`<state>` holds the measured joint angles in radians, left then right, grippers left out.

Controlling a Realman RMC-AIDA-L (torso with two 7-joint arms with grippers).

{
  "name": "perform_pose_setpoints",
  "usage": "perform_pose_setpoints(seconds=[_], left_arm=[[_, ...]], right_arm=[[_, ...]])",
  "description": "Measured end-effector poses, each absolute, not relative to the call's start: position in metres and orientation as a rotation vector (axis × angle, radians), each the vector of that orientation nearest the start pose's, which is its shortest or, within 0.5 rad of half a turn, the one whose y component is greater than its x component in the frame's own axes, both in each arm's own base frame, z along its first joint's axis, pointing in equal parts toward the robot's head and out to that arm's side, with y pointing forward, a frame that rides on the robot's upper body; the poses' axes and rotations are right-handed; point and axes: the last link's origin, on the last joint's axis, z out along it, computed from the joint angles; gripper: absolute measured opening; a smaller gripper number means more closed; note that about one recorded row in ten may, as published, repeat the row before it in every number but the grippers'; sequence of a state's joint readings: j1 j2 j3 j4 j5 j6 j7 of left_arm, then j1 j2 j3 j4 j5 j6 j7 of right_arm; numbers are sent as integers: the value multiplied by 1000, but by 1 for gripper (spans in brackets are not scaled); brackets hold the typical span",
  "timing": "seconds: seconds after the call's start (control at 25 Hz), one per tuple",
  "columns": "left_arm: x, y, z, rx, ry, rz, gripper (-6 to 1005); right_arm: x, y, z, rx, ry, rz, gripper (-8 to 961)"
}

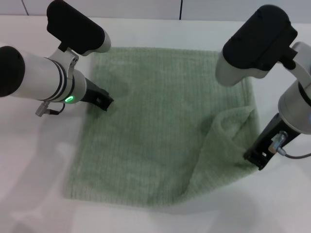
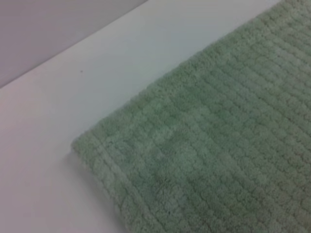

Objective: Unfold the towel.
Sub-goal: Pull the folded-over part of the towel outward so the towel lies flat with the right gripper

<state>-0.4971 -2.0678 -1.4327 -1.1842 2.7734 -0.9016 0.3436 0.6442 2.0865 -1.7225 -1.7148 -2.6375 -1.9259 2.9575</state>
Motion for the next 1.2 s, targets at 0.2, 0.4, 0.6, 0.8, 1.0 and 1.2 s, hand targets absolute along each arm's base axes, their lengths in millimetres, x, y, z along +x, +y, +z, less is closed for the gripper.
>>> perform_pose_setpoints(seconds=[0.2, 0.4, 0.6, 0.8, 1.0, 1.2], left_arm=[[-219, 381, -46, -2281, -748, 359, -1], [-219, 381, -46, -2282, -751, 356, -1], [-218, 382, -46, -2283, -749, 354, -1], [-216, 383, -46, -2284, -745, 352, -1], [-216, 384, -47, -2285, -740, 359, -1], [-215, 386, -48, -2288, -734, 368, -1]], right_arm=[[118, 284, -16, -2584, 867, -909, 114], [125, 282, -20, -2580, 896, -968, 123], [131, 279, -23, -2576, 909, -1003, 131], [138, 277, -25, -2569, 947, -1065, 140], [149, 271, -33, -2562, 961, -1182, 148], [153, 272, -35, -2554, 991, -1187, 157]])
